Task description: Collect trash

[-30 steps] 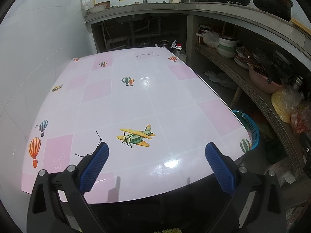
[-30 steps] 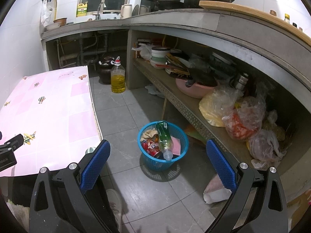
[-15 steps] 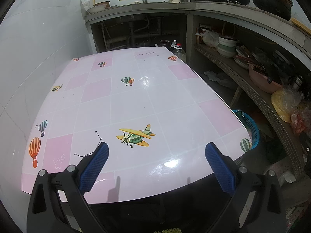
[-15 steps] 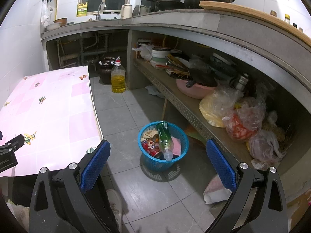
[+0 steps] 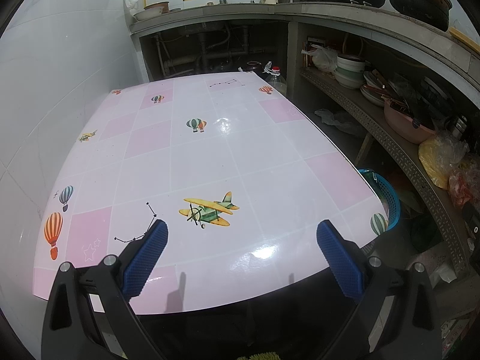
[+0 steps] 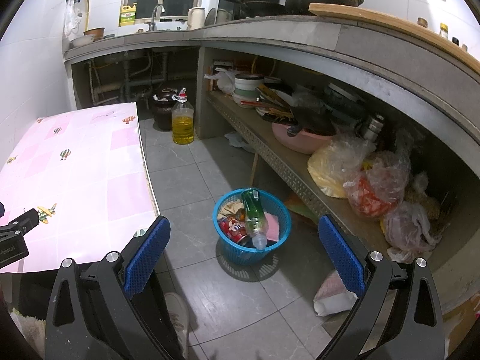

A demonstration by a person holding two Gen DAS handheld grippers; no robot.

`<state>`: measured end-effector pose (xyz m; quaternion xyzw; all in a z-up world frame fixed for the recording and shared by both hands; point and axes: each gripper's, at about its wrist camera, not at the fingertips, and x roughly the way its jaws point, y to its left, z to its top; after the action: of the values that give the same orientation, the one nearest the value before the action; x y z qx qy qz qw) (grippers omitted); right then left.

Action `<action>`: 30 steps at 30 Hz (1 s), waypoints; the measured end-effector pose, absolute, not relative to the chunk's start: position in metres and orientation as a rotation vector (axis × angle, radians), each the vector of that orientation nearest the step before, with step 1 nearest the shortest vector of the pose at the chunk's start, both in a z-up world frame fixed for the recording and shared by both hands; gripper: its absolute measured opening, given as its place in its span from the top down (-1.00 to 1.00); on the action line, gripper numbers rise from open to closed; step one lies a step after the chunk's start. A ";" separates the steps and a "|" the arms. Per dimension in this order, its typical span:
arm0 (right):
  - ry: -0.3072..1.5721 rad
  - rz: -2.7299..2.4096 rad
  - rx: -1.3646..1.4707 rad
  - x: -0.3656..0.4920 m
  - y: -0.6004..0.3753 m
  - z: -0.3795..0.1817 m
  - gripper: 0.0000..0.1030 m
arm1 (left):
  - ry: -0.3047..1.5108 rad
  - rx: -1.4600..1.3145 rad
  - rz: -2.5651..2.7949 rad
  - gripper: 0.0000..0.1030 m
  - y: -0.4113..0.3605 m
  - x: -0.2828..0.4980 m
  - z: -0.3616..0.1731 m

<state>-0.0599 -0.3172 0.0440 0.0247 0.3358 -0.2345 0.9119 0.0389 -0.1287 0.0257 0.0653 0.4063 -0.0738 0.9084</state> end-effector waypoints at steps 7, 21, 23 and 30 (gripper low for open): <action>0.693 -0.481 0.049 -0.058 -0.318 0.045 -0.85 | 0.840 0.137 -0.154 -0.89 -0.129 0.039 0.026; 0.692 -0.481 0.048 -0.058 -0.318 0.045 -0.85 | 0.839 0.138 -0.156 -0.89 -0.129 0.039 0.025; 0.692 -0.481 0.047 -0.058 -0.317 0.045 -0.85 | 0.841 0.139 -0.157 -0.89 -0.129 0.039 0.025; 0.692 -0.480 0.047 -0.058 -0.318 0.045 -0.85 | 0.841 0.140 -0.159 -0.89 -0.127 0.040 0.024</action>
<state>-0.0577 -0.3176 0.0451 0.0230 0.3359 -0.2330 0.9123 0.0403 -0.1267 0.0238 0.0680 0.4074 -0.0771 0.9074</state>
